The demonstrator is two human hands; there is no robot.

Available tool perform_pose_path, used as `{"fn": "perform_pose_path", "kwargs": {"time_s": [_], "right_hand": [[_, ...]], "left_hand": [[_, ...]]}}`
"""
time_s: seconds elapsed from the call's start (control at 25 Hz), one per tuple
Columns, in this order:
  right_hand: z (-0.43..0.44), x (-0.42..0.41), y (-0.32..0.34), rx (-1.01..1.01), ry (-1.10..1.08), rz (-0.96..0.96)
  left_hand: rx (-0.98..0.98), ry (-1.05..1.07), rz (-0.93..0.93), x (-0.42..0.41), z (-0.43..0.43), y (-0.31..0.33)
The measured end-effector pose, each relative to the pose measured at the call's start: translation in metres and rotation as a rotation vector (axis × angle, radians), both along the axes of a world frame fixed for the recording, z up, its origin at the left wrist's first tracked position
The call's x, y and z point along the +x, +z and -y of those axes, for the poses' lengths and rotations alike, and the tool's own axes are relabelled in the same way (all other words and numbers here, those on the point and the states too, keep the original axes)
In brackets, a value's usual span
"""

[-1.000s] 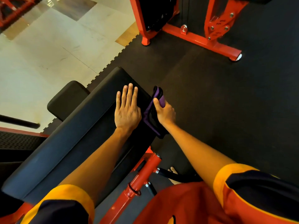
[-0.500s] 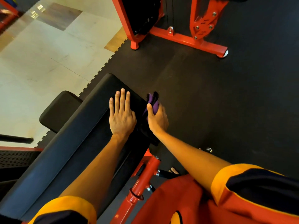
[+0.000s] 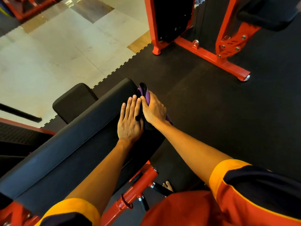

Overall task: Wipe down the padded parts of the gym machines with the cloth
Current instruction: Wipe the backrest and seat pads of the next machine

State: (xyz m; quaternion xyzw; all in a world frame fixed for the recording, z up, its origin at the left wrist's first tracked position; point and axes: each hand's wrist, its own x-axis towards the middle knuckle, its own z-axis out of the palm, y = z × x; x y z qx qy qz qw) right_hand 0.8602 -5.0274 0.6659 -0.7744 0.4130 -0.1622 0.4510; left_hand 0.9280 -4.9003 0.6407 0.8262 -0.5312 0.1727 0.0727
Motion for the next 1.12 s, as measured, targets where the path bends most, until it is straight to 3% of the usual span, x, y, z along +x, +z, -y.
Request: {"fn": "perform_pose_path", "kwargs": {"time_s": [0.16, 0.32, 0.64, 0.76, 0.84, 0.96, 1.12], "right_hand": [[0.002, -0.003, -0.005, -0.005, 0.180, 0.010], [-0.012, -0.018, -0.024, -0.243, 0.338, 0.118], [0.064, 0.048, 0.003, 0.194, 0.579, 0.193], [0.076, 0.068, 0.008, 0.476, 0.539, 0.183], [0.069, 0.060, 0.006, 0.463, 0.535, 0.196], [0.056, 0.041, -0.003, 0.257, 0.576, 0.323], [0.068, 0.073, -0.009, 0.395, 0.593, 0.352]], "left_hand": [[-0.094, 0.024, -0.137, -0.001, 0.003, 0.008], [-0.233, 0.187, -0.214, -0.005, 0.015, 0.014], [-0.372, 0.498, -0.173, 0.020, 0.072, 0.030], [-0.376, 0.608, -0.172, 0.024, 0.080, 0.032], [-0.383, 0.586, -0.149, 0.025, 0.078, 0.032], [-0.411, 0.558, -0.164, 0.022, 0.076, 0.032], [-0.451, 0.588, -0.173, 0.019, 0.082, 0.033]]}}
